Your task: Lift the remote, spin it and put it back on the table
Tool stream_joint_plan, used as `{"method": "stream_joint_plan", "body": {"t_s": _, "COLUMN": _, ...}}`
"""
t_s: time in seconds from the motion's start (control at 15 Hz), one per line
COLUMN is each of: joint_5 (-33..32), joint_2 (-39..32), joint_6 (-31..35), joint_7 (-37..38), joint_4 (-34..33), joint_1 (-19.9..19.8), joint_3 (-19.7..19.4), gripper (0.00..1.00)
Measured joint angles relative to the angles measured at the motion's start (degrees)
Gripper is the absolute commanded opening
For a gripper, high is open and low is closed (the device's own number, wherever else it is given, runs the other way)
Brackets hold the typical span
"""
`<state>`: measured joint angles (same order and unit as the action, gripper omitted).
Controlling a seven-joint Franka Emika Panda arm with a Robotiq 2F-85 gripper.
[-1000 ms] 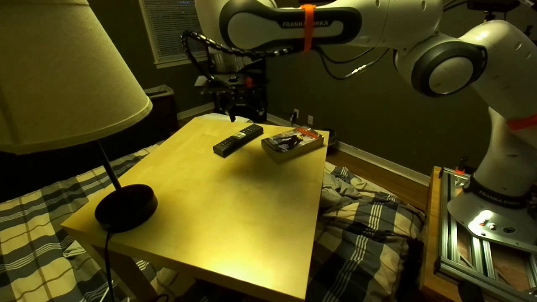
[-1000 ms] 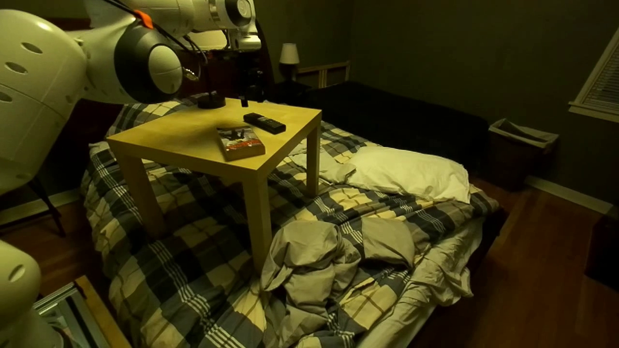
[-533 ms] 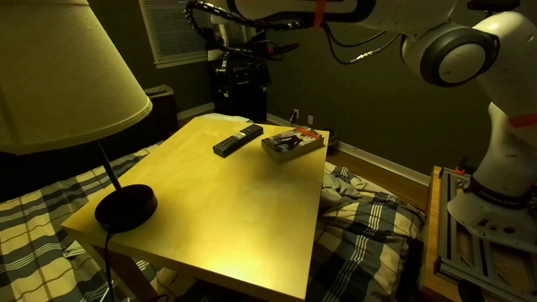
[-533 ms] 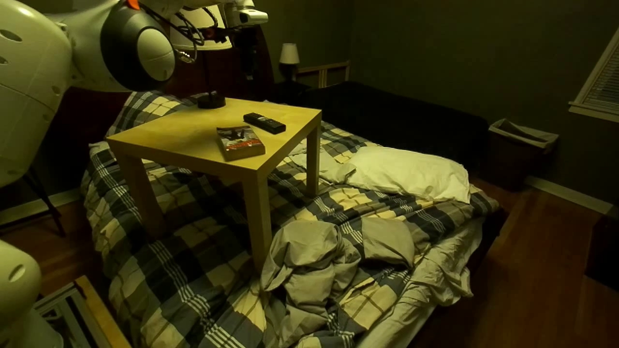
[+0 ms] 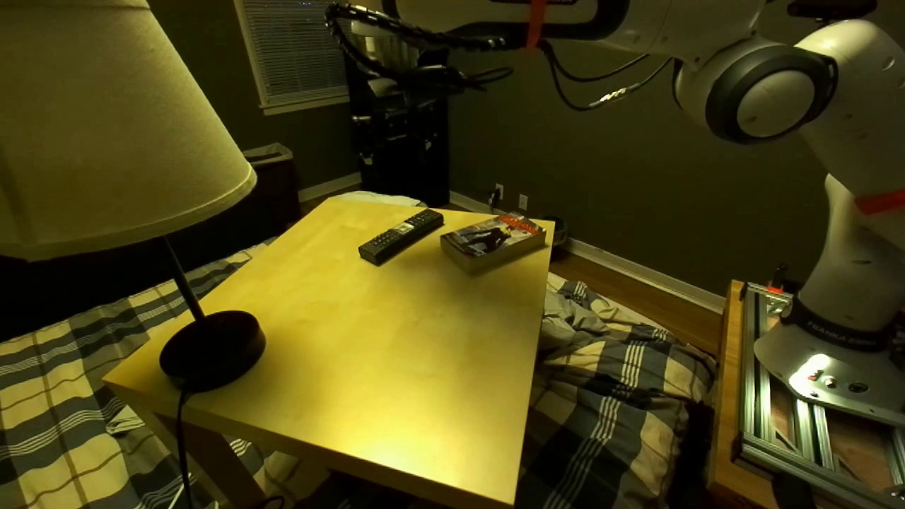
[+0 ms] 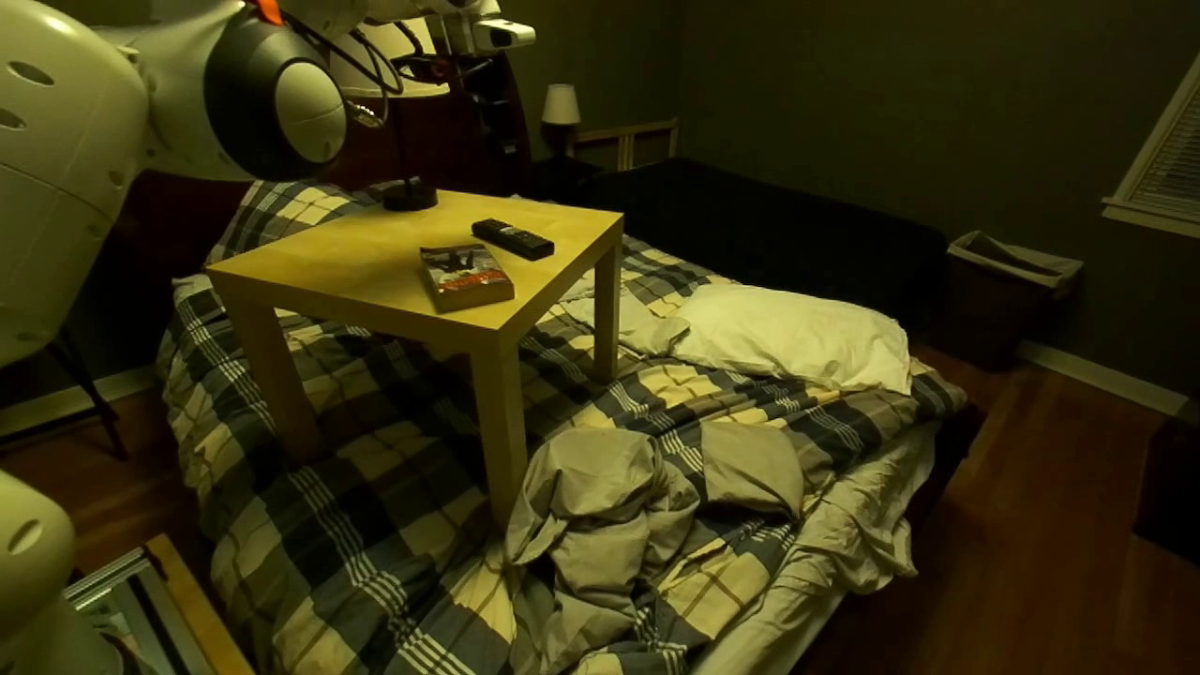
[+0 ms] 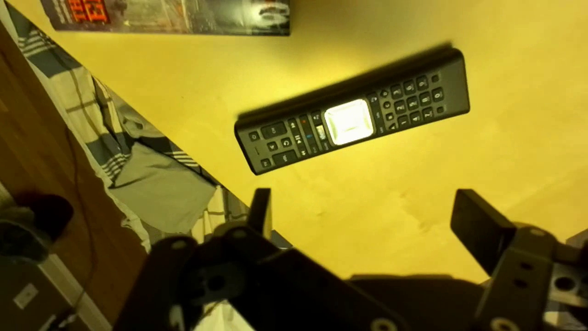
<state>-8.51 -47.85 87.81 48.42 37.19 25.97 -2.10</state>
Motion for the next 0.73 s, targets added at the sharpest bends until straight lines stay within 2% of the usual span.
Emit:
{"method": "stream_joint_plan", "body": {"t_s": 0.2, "joint_5": 0.2, "joint_2": 0.0, "joint_6": 1.2, "joint_7": -6.5, "joint_4": 0.8, "joint_1": -1.3, "joint_3": 0.9, "gripper": 1.00}}
{"method": "stream_joint_plan", "body": {"t_s": 0.73, "joint_5": 0.2, "joint_2": 0.0, "joint_6": 1.2, "joint_7": -7.5, "joint_4": 0.8, "joint_1": -1.5, "joint_3": 1.3, "gripper": 1.00}}
